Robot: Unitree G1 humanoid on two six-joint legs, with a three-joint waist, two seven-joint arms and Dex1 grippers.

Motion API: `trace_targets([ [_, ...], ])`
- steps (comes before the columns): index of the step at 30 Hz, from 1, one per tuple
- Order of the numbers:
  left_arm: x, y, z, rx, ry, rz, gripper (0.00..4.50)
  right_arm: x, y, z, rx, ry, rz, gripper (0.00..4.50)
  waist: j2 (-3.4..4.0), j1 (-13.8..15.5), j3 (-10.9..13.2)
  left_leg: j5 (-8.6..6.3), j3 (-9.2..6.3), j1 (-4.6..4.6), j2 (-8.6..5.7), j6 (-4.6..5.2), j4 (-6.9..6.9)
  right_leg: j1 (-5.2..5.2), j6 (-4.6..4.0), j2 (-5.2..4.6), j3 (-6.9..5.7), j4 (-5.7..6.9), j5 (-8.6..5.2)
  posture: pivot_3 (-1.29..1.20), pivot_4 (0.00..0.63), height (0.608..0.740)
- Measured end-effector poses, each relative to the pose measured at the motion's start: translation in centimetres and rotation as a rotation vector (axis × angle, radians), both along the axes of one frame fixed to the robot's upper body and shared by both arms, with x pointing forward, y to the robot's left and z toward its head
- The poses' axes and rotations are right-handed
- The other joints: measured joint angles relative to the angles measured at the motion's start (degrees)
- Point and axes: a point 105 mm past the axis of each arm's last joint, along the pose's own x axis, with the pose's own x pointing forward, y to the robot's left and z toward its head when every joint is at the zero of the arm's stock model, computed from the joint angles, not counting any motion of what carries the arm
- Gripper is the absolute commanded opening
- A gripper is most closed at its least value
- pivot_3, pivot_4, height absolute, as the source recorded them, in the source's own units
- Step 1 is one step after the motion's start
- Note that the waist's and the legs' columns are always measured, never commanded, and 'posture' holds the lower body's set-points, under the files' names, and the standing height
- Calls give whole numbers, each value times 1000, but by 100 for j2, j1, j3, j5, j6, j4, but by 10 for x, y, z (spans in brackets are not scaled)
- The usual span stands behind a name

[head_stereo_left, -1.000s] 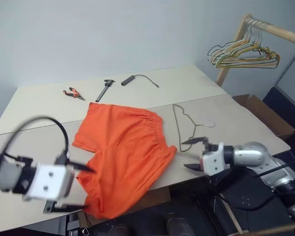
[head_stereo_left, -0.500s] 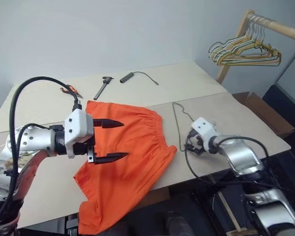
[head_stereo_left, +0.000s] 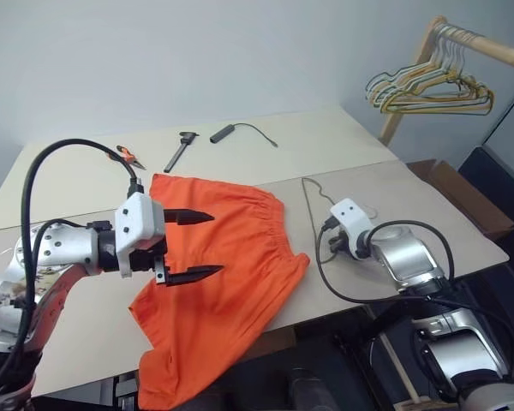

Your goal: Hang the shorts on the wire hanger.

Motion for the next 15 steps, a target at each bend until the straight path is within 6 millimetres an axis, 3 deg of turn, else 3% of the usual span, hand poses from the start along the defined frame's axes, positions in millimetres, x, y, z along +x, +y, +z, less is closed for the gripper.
trace_targets([
  [1, 2, -1, 1, -23, -1, 8, 4500, 1, -3, 1, -14, -8, -14, 34, -3, 12, -2, 0, 0, 0, 1, 0, 0, 0, 0, 0, 0, 0, 0, -92, 19, 740],
  [6, 23, -11, 10, -196, 33, 90, 4500, 10, -25, 9, -65, -73, -117, 34, -4, 63, -6, 1, 1, -4, -6, -1, 2, -5, 4, -4, 1, 2, 4, -103, 15, 740],
  [11, 58, -26, 24, -348, 151, 176, 4500, 23, -57, 65, -314, -456, 8, 34, -5, 54, -7, 3, -3, -36, -28, -4, 8, -31, 18, -19, -2, 0, 13, -112, 10, 740],
  [15, 76, -26, 43, -337, 158, 178, 4500, 15, -56, 109, -590, -775, 304, 34, -4, -61, -8, 3, 0, -35, -57, -4, 1, -33, 22, -31, 3, -5, 13, -132, 1, 740],
])
